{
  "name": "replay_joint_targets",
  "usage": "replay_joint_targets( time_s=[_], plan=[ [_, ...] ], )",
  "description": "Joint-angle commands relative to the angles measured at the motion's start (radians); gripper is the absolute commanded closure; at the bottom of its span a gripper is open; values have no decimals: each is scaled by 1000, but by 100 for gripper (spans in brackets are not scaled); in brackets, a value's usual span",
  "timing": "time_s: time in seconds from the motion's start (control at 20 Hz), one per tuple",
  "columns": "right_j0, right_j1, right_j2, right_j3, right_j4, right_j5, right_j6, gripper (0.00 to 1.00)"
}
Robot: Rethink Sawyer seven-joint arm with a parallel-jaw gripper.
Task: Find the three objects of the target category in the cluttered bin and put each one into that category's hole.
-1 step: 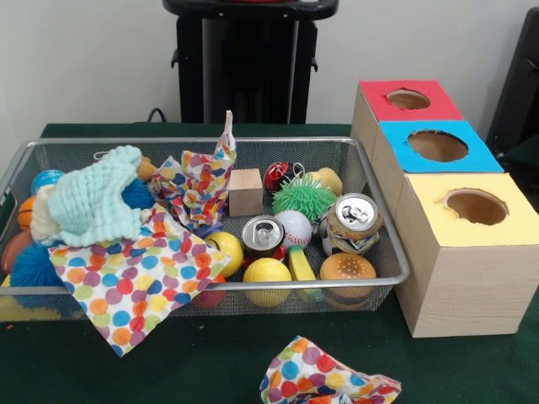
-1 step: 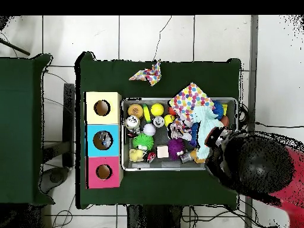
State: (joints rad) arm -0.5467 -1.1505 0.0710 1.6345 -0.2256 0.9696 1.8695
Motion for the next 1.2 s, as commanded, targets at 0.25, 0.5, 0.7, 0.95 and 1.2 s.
replay_joint_targets(
  time_s=[0.25, 0.5, 0.7, 0.95, 1.2],
  plan=[
    [4, 49, 23, 227, -47, -117, -63, 0],
    [-5, 57, 26, 261, -52, -169, -59, 0],
    [-3, 57, 22, 280, -61, -198, -45, 0],
    [4, 76, 17, 299, -78, -254, -13, 0],
    [5, 90, 18, 305, -92, -278, -11, 0]
  ],
)
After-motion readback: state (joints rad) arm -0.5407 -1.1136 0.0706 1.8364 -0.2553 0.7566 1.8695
